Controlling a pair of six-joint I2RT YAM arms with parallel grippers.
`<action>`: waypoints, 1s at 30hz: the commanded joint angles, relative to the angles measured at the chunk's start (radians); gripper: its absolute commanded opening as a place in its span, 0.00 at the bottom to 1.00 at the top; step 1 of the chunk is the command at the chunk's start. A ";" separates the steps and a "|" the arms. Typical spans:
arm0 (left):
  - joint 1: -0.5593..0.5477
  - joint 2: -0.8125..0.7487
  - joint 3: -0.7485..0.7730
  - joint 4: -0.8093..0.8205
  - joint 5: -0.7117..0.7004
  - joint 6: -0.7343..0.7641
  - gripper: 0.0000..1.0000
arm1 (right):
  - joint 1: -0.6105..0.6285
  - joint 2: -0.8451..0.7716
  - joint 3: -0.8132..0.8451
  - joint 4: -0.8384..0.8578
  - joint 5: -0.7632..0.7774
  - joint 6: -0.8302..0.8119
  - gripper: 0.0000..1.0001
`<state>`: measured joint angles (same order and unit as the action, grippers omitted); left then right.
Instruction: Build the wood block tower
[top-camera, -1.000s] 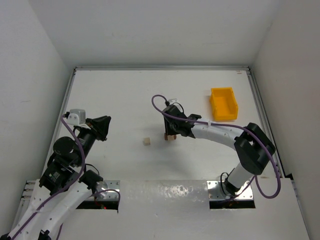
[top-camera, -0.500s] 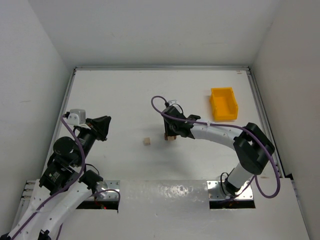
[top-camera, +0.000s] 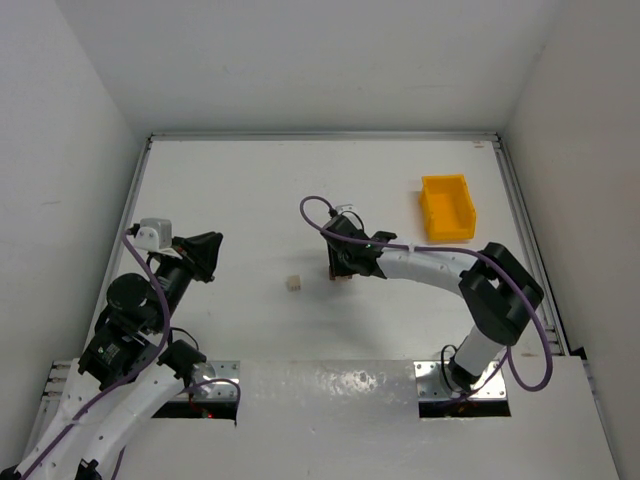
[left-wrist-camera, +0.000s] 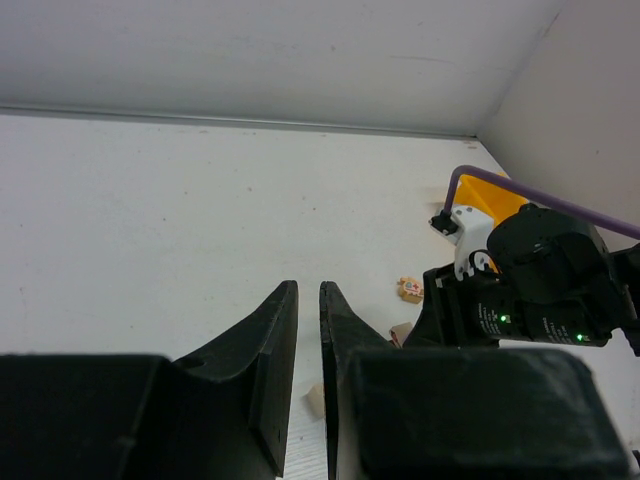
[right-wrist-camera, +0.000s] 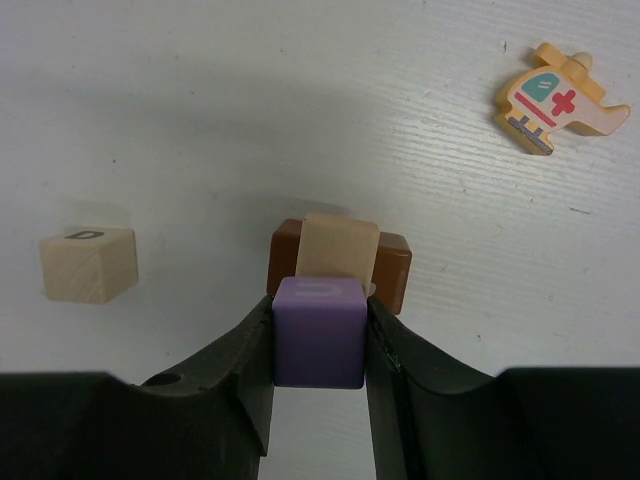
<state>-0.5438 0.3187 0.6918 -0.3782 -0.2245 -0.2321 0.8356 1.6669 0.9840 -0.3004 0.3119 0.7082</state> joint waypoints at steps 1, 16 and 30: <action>-0.011 0.000 0.005 0.032 0.002 0.011 0.13 | 0.008 0.008 0.013 0.003 0.024 0.010 0.36; -0.010 0.002 0.005 0.032 0.002 0.013 0.13 | 0.008 0.008 0.013 0.001 0.039 0.014 0.43; -0.012 0.000 0.005 0.033 0.002 0.014 0.13 | 0.008 -0.038 0.005 0.026 0.069 0.014 0.60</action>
<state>-0.5442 0.3187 0.6918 -0.3782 -0.2245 -0.2321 0.8356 1.6791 0.9840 -0.2993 0.3416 0.7128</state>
